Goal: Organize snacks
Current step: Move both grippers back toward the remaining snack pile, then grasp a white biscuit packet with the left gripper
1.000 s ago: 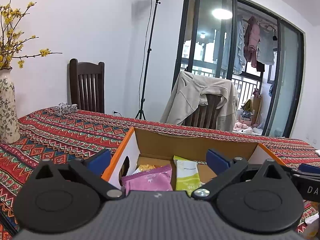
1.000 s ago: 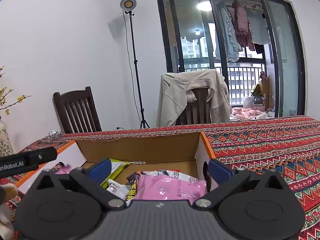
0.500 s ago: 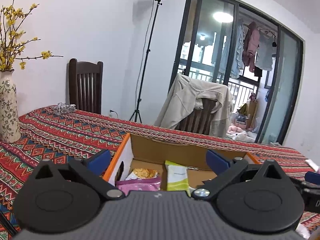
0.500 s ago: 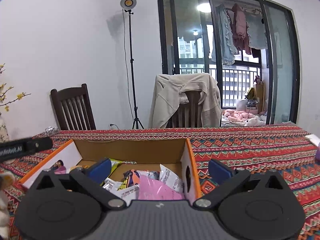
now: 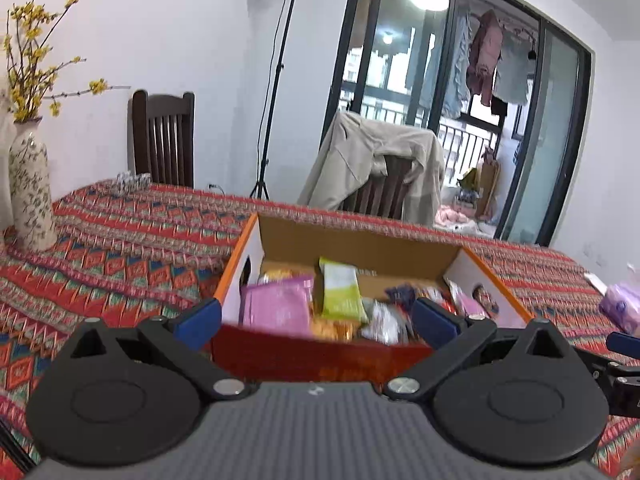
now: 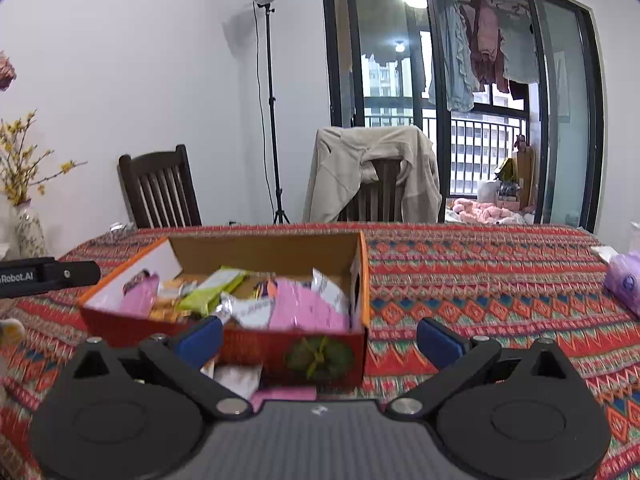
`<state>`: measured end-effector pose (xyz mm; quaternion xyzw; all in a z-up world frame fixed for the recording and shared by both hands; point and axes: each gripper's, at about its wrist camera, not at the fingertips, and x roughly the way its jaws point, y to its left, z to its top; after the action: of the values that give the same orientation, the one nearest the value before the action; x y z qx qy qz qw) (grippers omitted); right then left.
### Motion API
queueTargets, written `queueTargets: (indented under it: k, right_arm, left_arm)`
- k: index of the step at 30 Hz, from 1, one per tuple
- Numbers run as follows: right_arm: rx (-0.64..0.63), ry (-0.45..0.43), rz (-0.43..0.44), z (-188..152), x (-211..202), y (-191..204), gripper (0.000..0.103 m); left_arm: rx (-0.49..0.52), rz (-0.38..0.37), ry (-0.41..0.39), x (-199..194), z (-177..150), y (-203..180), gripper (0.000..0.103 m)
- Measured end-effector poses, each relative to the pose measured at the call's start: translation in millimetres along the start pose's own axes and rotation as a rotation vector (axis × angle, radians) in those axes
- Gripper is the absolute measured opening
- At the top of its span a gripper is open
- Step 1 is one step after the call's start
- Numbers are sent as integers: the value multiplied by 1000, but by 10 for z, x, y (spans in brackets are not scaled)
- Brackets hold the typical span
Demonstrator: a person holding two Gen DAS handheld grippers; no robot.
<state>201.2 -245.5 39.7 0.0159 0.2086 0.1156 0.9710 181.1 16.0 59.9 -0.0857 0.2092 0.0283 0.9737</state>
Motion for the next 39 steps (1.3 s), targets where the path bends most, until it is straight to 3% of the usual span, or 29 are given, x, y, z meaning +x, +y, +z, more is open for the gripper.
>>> queueTargets:
  k: [16, 24, 29, 36, 39]
  right_arm:
    - [37, 117, 19, -618, -425, -112, 103]
    - [47, 141, 20, -721, -470, -138, 103]
    - [43, 146, 17, -765, -520, -145, 103]
    - [58, 158, 9, -832, -568, -196, 103]
    - [58, 154, 9, -845, -596, -192, 103]
  left_arm:
    - [39, -30, 167, -400, -629, -162, 103]
    - [89, -53, 235, -438, -918, -396, 103]
    - [149, 50, 220, -429, -1015, -549, 103]
    - [128, 110, 291, -310, -1120, -545, 103]
    - [98, 102, 295, -319, -1148, -480, 96]
